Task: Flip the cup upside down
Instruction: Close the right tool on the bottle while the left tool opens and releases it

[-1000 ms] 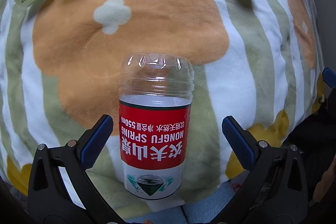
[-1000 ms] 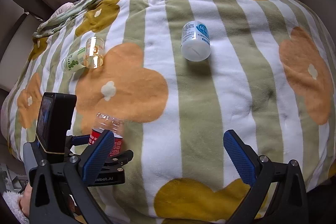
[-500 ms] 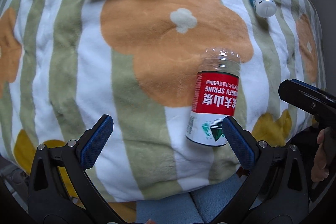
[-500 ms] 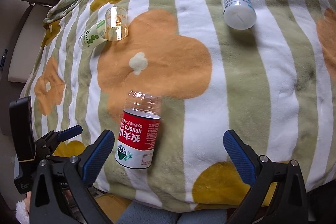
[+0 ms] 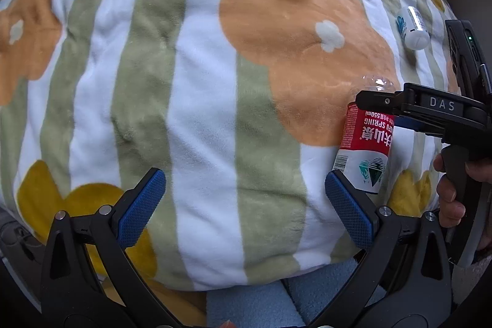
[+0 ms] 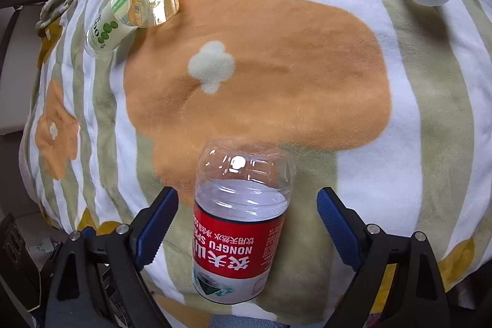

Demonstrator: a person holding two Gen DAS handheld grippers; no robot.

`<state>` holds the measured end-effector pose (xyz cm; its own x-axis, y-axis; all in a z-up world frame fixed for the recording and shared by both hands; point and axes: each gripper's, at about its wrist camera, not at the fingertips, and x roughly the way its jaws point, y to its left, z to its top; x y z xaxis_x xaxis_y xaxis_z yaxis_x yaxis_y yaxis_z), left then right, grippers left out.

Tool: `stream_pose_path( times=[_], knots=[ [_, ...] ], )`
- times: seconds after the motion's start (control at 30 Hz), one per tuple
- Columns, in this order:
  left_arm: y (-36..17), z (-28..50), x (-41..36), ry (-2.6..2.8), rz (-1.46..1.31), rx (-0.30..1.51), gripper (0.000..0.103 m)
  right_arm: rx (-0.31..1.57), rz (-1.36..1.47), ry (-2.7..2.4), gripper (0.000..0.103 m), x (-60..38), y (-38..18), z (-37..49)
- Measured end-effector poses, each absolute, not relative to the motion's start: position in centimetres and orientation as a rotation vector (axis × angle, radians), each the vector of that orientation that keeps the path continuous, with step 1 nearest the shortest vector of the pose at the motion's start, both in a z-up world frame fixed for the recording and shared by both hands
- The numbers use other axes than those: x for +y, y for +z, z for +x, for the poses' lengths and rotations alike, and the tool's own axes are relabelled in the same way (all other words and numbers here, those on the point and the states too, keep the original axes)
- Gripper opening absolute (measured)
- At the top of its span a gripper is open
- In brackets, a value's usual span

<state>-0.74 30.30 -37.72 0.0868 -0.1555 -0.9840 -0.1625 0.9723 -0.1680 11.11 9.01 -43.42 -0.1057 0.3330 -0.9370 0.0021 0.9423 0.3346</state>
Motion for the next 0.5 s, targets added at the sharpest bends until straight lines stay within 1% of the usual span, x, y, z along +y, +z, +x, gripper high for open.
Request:
stream_pose_path(
  times=[0.03,0.1,0.17,0.33,0.43,0.5],
  knots=[
    [-37.7,-0.8,30.4,0.002,-0.262,1.488,0.103,1.671,0.239,0.283,0.082,9.4,-43.8,11.2],
    [-37.7,-0.9,30.6,0.000,-0.261,1.487,0.103,1.692,0.206,0.288,0.070,10.1,-44.4,11.1],
    [-37.8,-1.0,30.7,-0.003,-0.260,1.487,0.103,1.700,0.196,0.304,0.062,10.7,-44.9,10.8],
    [-37.6,-1.0,30.8,-0.002,-0.270,1.482,0.103,1.663,0.206,0.313,0.061,10.8,-45.0,10.5],
    [-37.2,-1.0,31.0,0.002,-0.272,1.475,0.103,1.564,0.212,0.335,0.061,10.8,-43.5,10.7],
    [-37.0,-0.8,31.1,0.004,-0.271,1.471,0.103,1.461,0.209,0.359,0.061,10.9,-41.9,11.0]
  ],
)
